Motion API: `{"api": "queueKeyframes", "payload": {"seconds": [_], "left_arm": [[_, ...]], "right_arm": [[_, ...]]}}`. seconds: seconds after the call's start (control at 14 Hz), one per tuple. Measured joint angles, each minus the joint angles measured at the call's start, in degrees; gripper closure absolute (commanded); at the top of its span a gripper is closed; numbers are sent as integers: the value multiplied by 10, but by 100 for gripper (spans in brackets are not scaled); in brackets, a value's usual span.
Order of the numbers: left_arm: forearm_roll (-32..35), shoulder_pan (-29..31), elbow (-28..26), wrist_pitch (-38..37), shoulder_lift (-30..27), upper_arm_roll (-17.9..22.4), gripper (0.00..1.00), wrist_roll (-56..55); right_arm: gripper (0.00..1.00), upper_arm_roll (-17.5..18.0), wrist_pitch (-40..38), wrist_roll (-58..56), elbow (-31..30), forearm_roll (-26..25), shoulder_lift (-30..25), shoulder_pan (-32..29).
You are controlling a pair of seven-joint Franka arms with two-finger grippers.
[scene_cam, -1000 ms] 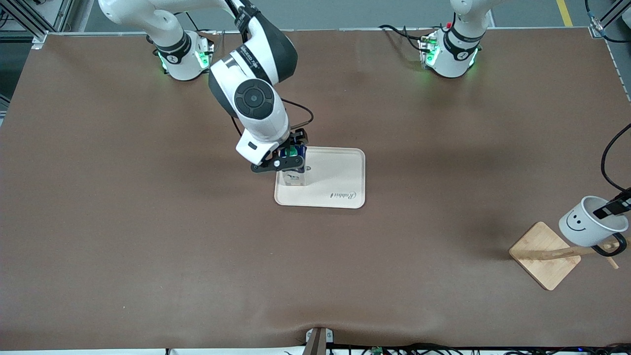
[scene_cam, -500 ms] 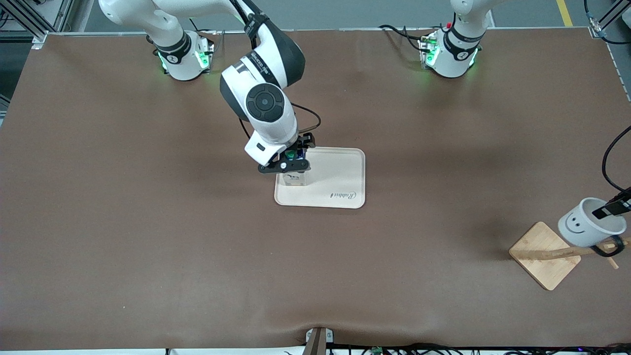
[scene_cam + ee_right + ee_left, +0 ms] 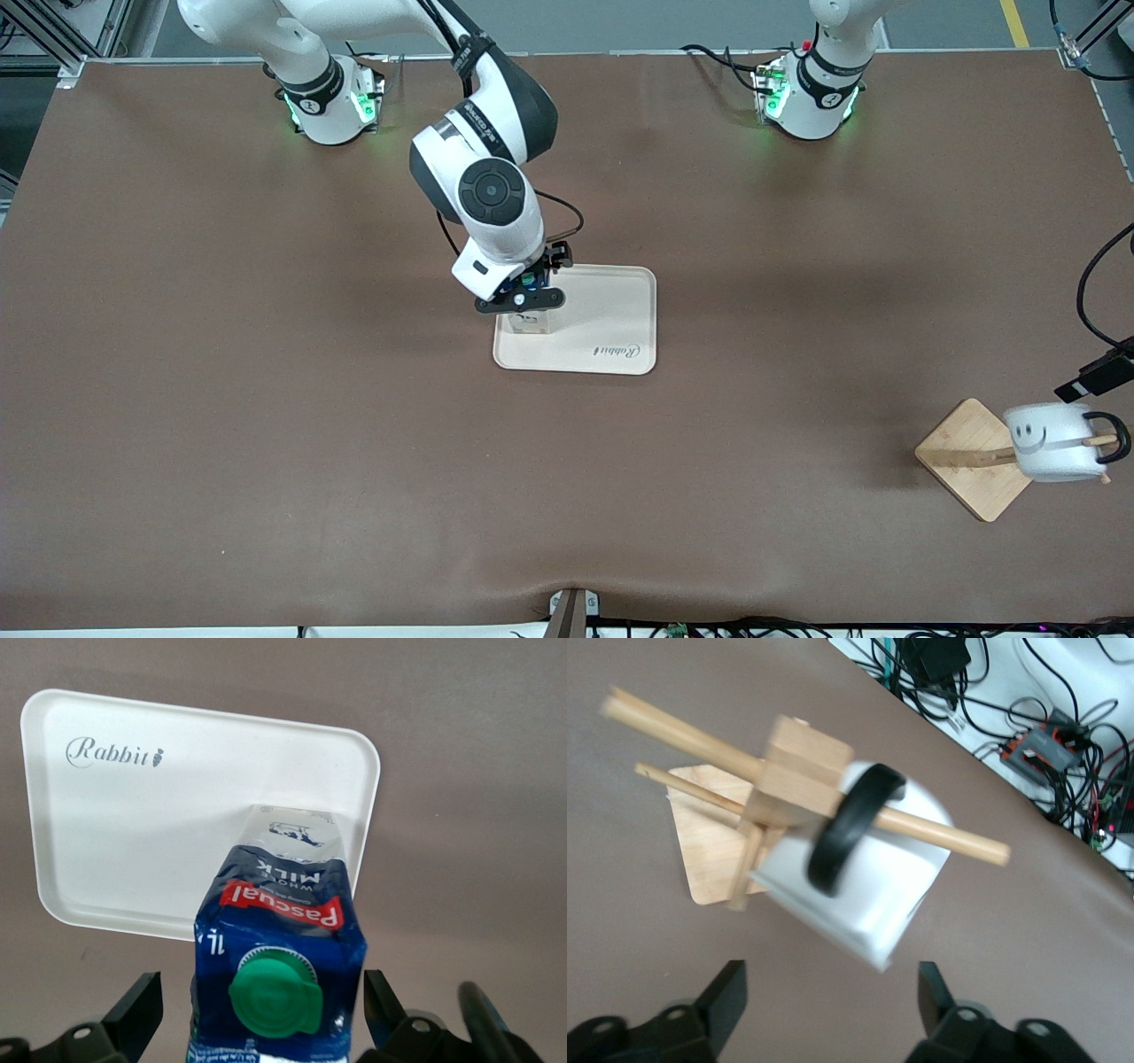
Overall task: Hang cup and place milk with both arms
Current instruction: 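Grasp the milk carton with the right gripper while the left gripper releases, then lift the milk carton and carry it away from the tray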
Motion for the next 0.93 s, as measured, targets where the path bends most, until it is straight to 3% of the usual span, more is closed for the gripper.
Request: {"api": "queueKeyframes", "payload": {"seconds": [0.43,0.64,0.71,0.79,0.86,0.93], "left_arm": [[90,-8,10,-102,-53,-49,0,-40],[137,-8,36,-181,-70,-94,0,-106],[144,-9,48,-208,-73,-109,0,-131],[147,-9,58,-226,-75,-123,0,-148],[149,-9,66,-238,-76,-132,0,-158],[150,-10,75,-251,-76,-137,0,-160]], "right_arm": [[0,-1,1,3,-4,0,4,3],[0,-2,2,3,-17,0,5,4],[8,-2,9,3,-23,0,5,5],[72,-2,23,3,-31,0,6,7],[94,-2,35,3,-37,0,7,8],[99,-2,39,3,-38,0,6,8]]}}
